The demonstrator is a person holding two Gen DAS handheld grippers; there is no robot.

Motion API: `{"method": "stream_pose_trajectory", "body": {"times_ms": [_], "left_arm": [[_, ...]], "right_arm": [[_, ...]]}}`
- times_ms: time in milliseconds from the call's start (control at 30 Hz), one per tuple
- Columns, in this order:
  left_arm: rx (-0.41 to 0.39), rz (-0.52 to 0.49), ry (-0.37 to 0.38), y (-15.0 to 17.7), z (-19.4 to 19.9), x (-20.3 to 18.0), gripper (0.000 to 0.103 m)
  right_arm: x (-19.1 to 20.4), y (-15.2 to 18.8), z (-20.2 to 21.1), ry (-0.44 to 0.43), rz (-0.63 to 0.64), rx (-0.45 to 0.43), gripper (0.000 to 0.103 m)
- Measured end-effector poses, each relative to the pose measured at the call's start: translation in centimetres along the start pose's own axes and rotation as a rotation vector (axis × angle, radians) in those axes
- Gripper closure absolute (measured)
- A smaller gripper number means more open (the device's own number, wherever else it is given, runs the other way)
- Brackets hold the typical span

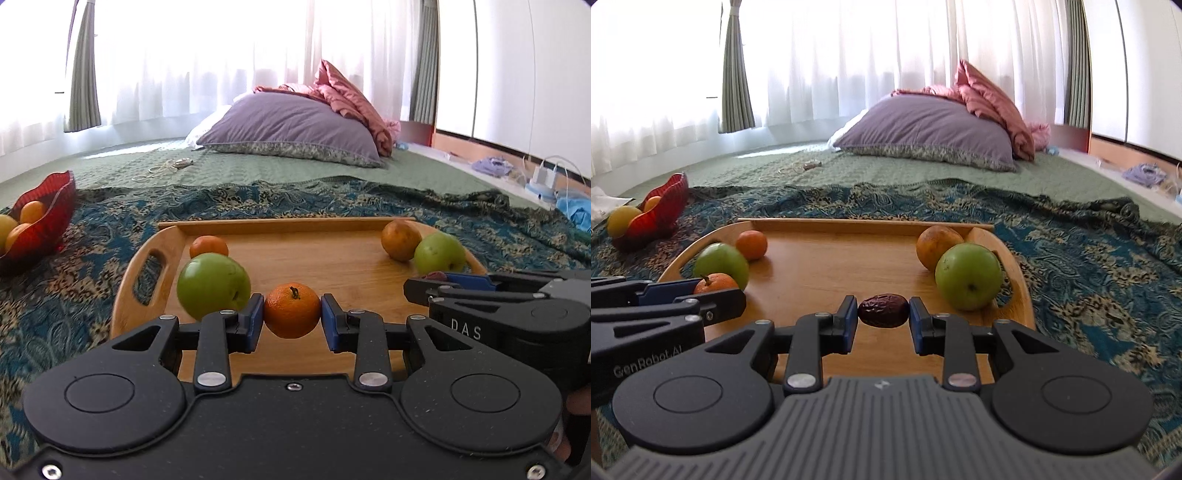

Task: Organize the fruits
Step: 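Carry the held tangerine and date over the wooden tray with both tools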

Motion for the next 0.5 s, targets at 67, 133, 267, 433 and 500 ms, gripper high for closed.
{"method": "stream_pose_trajectory", "body": {"times_ms": [67,133,267,433,500], "left_arm": [[0.015,-0.009,-0.003,-0.1,-1.1,-0.2,0.071],[0.037,-0.010,-0.006,-0.3,-2.1,-0.2,0.071],[0.059,-0.017,-0.010,-0.4,-3.7,-0.3,0.071],[0.056,-0.042,-0.018,-0.6,-4.5,-0.7,0.071],[0.057,-0.049,-0.020,-0.6,-4.7,-0.8,0.071]], "right_arm": [[-0.3,-0.3,-1.0,0.005,-0.001,0.015,0.068],[-0.5,-0.3,-1.8,0.012,0.001,0.027,0.068],[-0.7,-0.2,-2.8,0.021,0.007,0.042,0.068],[-0.5,-0.1,-3.5,0.017,0.012,0.045,0.068],[-0.6,-0.1,-3.7,0.016,0.009,0.048,0.068]]}}
Point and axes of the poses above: each gripper's, at about its wrist camera, not at the fingertips, and z roughly against the way its jaws point, x to its left, y to its underside, the point moved 3 cm from there along -z, roughly the way its jaws point, and after that the axes turned 12 degrees about -y, right-handed, at the moved point
